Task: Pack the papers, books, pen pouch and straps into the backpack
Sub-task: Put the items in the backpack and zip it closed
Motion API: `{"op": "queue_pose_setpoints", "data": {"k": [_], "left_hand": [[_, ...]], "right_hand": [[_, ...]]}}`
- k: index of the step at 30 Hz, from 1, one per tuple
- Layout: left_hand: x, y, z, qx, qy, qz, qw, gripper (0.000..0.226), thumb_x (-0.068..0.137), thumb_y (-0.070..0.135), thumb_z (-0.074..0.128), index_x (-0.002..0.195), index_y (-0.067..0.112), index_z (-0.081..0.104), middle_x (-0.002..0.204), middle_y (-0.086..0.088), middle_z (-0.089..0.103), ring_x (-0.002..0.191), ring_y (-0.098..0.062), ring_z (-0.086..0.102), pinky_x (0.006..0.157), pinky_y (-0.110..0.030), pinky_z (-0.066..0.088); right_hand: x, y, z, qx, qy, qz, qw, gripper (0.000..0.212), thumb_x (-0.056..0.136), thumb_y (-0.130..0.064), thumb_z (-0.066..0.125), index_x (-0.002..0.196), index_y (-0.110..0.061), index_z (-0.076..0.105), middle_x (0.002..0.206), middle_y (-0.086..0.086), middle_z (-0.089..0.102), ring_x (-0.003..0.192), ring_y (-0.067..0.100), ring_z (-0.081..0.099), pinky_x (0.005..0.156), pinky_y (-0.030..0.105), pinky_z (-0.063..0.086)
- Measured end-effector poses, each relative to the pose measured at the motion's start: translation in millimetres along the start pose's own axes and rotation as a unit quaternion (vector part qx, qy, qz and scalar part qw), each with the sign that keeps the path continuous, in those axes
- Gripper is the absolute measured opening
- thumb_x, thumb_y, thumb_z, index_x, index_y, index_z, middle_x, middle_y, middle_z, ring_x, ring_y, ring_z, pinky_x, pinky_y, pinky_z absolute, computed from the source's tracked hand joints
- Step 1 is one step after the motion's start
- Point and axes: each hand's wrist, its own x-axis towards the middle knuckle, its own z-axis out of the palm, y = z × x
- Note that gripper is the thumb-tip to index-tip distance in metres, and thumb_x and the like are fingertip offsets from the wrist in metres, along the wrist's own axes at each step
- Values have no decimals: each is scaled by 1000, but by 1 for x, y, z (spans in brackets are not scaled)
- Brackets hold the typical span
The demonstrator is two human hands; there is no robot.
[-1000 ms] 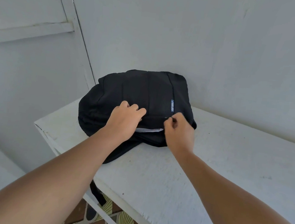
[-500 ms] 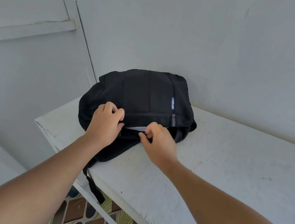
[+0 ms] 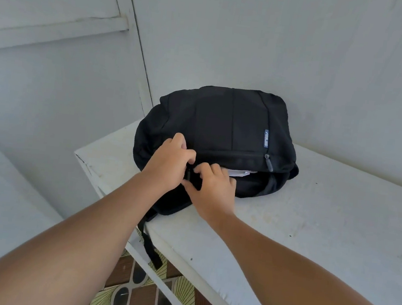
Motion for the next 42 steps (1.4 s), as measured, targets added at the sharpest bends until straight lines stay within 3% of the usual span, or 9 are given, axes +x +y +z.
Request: {"op": "queue_pose_setpoints", "data": {"k": [4, 12, 17, 22, 26, 31, 34, 38, 42], "left_hand": [[4, -8, 4, -33, -12, -28, 999, 15, 92, 13, 60, 104, 19, 66, 107, 4, 44, 89, -15, 46, 64, -21, 37], [0, -15, 9, -51, -20, -23, 998, 16, 93, 11, 56, 102, 19, 65, 111, 6, 51, 89, -15, 53, 67, -22, 38], [-2, -7, 2, -17, -19, -22, 999, 14, 93, 10, 60, 103, 19, 66, 121, -8, 51, 95, -18, 45, 78, -30, 44], [-7, 2, 12, 29, -2, -23, 999, 16, 87, 14, 65, 99, 12, 55, 111, -4, 42, 93, -23, 48, 60, -32, 47], [-8, 9, 17, 74, 36, -15, 996, 14, 88, 13, 68, 102, 15, 65, 109, -13, 53, 96, -32, 52, 72, -36, 42], [-10, -8, 26, 99, 51, -15, 994, 15, 85, 14, 75, 94, 19, 64, 104, -8, 50, 90, -29, 50, 67, -33, 39], [-8, 3, 27, 93, 68, -22, 993, 24, 80, 15, 79, 90, 12, 57, 104, -10, 44, 86, -28, 44, 72, -37, 45], [-10, 26, 32, 93, 86, -27, 992, 40, 78, 32, 84, 104, 16, 58, 114, -14, 43, 108, -38, 49, 104, -61, 42], [-9, 20, 37, 98, 87, -45, 990, 36, 81, 15, 81, 102, 16, 51, 110, -14, 40, 108, -41, 46, 96, -61, 47]], "right_hand": [[3, -19, 7, 11, -17, 16, 1000, 36, 91, -54, 67, 111, -26, 58, 103, -9, 61, 99, 19, 60, 87, 40, 45], [19, -24, 1, -11, -76, 85, 993, 37, 94, -45, 70, 107, -22, 44, 103, -2, 58, 84, 24, 61, 81, 44, 54], [17, -23, 2, -60, -85, 40, 994, 21, 101, -29, 56, 117, -19, 46, 99, 2, 52, 75, 26, 55, 65, 37, 42], [17, -5, -7, -15, -97, 10, 995, 13, 105, -30, 53, 97, -23, 44, 86, -2, 52, 72, 23, 53, 56, 33, 36], [10, -5, -16, -1, -91, -10, 996, 22, 104, -30, 47, 84, -23, 42, 74, -4, 51, 65, 20, 50, 60, 34, 35], [1, 22, -41, -52, -3, 14, 999, 30, 96, -28, 46, 69, -23, 35, 60, -3, 46, 54, 15, 40, 71, 36, 37], [-3, 46, -50, -33, -6, 30, 999, 28, 99, -29, 50, 74, -22, 39, 73, -5, 47, 69, 18, 42, 72, 35, 35], [-5, 54, -51, -80, 10, 19, 997, 17, 104, -36, 46, 94, -24, 52, 95, -7, 52, 90, 16, 46, 86, 39, 41], [0, 58, -59, -24, -69, 40, 997, 24, 106, -33, 43, 87, -18, 45, 74, 0, 57, 67, 20, 54, 59, 35, 45]]}}
